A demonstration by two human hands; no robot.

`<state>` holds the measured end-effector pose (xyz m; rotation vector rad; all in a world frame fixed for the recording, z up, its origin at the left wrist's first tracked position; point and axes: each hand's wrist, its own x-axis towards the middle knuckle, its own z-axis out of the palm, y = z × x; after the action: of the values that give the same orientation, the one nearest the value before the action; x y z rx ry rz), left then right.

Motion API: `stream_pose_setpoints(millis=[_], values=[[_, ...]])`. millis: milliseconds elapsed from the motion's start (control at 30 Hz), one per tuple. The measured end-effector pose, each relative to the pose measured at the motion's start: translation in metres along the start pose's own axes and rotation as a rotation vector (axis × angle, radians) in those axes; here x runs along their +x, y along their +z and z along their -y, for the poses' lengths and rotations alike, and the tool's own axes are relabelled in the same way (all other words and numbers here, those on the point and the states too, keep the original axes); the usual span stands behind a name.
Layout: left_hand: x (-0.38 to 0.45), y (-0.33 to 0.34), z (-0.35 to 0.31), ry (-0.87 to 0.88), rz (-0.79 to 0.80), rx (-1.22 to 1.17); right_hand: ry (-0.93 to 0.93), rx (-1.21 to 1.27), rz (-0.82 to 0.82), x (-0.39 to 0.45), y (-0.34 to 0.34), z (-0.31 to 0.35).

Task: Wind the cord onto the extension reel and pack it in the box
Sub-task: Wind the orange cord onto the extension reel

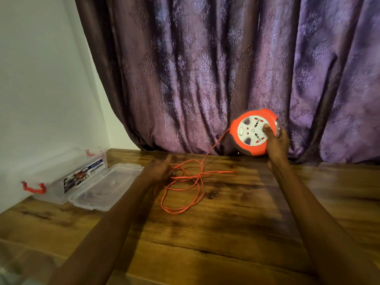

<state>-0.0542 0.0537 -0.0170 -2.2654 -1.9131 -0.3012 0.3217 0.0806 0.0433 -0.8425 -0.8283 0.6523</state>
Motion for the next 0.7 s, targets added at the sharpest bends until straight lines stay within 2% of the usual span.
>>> stream_pose_setpoints(millis=[100,233,333,467,700], values=[[0.012,-0.004,-0.015,0.086,-0.141,0.322,0.007,0.037,0.046,0.001,-0.001,-0.003],[0.03,-0.009,-0.037,0.123,-0.193,0.326,0.013,0.057,0.084,0.001,0.002,-0.006],[0.042,-0.015,-0.045,0.116,-0.215,0.148,0.021,0.04,0.089,0.002,0.003,-0.01],[0.045,-0.026,-0.05,0.277,-0.331,-0.293,0.002,-0.044,0.149,0.007,0.003,-0.013],[0.046,-0.06,-0.063,0.516,-0.438,-0.459,-0.044,-0.11,0.267,0.007,0.024,-0.014]])
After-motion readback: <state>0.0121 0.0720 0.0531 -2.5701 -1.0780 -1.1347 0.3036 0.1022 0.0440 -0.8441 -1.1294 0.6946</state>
